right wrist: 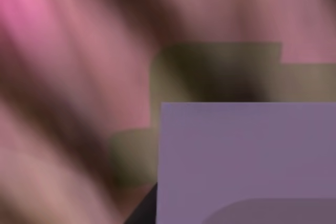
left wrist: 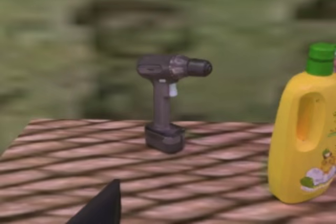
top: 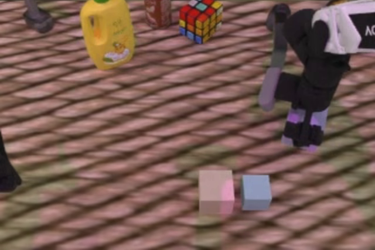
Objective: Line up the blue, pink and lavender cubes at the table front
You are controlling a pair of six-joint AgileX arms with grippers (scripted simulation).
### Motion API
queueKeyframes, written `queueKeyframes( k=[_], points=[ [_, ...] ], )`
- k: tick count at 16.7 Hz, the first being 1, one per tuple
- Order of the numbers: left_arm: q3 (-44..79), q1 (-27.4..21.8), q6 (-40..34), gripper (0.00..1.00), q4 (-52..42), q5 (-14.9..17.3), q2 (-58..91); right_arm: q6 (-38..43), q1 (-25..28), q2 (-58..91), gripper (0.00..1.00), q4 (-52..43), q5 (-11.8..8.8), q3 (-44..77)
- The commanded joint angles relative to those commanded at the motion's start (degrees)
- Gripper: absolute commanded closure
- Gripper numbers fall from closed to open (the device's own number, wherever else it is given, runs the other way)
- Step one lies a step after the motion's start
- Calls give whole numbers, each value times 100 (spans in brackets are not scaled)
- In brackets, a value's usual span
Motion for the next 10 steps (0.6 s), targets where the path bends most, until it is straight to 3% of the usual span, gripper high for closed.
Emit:
queueKeyframes(
  k=[10],
  points=[
    [0,0,0,0,0,0,0,26,-7,-86,100,-81,-14,12]
  ],
)
